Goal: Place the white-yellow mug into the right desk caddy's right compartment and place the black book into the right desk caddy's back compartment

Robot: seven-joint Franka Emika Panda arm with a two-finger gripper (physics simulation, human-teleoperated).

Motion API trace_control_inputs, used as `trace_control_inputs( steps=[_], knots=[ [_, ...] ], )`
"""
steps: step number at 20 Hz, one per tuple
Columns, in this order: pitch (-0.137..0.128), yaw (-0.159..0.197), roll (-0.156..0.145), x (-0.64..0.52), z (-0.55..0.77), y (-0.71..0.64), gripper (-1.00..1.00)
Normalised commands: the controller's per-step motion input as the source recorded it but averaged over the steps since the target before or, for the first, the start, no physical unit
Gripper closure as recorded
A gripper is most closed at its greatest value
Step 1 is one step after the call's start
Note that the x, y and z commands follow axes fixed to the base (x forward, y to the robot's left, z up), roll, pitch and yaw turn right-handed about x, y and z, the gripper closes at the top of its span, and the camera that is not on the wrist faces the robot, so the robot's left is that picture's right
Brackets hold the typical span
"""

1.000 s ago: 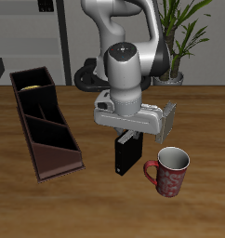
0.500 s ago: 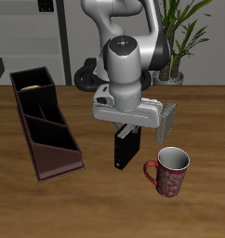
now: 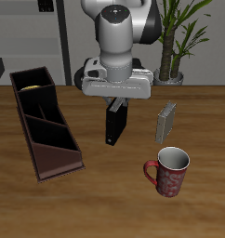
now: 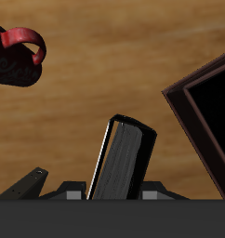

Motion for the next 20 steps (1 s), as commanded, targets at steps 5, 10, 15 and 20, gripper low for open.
trace_control_inputs(
  steps=[5,10,15,20],
  knots=[
    [-0.011,0.133,-0.036,-0.41,0.45,-0.38,1.0],
    [-0.043,0.162,0.013,-0.53,0.35,-0.16,1.0],
    [0.026,0.182,-0.022,-0.3,0.21,-0.19,1.0],
    [0.013,0.151,-0.081,-0.13,0.21,-0.35,1.0]
  ],
)
